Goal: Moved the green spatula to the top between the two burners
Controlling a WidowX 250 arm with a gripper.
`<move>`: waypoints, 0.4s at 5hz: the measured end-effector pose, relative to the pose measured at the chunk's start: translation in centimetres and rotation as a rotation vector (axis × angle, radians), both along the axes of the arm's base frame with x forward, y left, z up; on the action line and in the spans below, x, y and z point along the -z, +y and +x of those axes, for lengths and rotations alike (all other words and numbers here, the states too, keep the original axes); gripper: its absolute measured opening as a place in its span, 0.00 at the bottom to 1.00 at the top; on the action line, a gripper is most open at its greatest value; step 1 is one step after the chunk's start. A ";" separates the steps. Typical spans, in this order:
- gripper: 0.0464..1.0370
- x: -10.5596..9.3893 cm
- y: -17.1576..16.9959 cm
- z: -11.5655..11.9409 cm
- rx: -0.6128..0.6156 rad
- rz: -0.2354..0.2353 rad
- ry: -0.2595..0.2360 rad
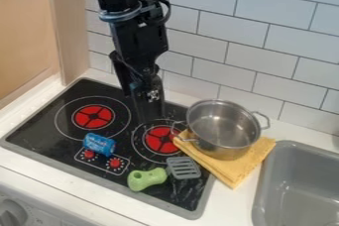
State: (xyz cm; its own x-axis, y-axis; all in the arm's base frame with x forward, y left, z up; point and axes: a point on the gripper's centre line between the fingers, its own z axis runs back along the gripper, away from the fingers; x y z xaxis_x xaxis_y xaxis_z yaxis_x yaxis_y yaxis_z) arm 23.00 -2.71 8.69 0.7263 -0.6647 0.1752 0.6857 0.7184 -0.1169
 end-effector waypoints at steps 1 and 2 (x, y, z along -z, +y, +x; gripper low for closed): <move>0.96 1.1 -0.1 -1.2 0.003 -0.001 0.052; 0.96 1.6 -0.3 -1.7 0.035 0.014 0.067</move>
